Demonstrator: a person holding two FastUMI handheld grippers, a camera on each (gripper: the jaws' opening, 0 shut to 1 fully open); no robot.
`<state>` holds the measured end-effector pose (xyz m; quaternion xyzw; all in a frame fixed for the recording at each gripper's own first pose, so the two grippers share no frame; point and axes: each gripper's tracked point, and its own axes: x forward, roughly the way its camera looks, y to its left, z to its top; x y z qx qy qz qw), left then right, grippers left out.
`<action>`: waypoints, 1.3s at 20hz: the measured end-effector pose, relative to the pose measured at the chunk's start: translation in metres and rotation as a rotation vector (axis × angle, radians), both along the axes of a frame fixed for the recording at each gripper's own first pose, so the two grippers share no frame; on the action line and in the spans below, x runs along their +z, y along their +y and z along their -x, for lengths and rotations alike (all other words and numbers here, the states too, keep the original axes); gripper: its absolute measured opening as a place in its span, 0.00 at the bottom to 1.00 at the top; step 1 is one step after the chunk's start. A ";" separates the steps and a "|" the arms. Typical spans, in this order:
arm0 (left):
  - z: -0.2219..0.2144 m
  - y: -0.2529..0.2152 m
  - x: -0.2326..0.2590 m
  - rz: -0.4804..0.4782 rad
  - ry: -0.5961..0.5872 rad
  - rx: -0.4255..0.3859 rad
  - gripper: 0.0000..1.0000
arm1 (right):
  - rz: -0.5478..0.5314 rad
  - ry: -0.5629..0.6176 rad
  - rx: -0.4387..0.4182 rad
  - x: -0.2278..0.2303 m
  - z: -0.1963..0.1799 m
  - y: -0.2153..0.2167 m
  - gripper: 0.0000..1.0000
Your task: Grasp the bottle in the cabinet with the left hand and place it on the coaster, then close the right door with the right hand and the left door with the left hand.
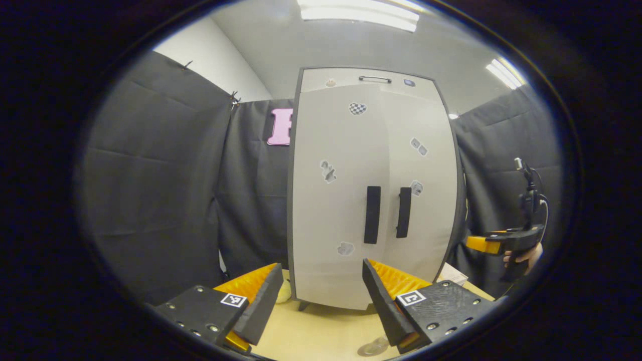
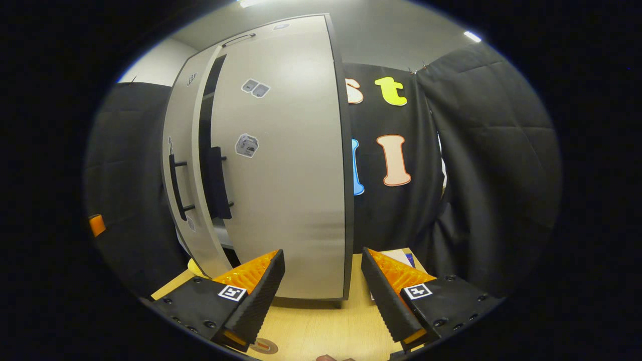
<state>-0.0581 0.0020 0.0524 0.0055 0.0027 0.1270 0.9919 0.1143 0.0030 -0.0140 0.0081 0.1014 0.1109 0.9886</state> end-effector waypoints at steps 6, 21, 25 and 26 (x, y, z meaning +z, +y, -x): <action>0.008 0.018 -0.015 0.025 -0.002 -0.031 0.94 | 0.036 -0.015 -0.032 0.001 0.011 0.015 0.98; 0.036 0.026 -0.017 0.024 -0.046 0.046 0.93 | 0.067 -0.057 0.112 -0.004 0.017 0.005 0.98; 0.049 0.013 -0.011 0.060 -0.082 0.153 0.93 | 0.059 -0.061 0.187 -0.014 0.003 -0.015 0.99; 0.052 0.007 -0.010 0.059 -0.085 0.174 0.93 | 0.047 -0.059 0.208 -0.016 0.002 -0.019 0.94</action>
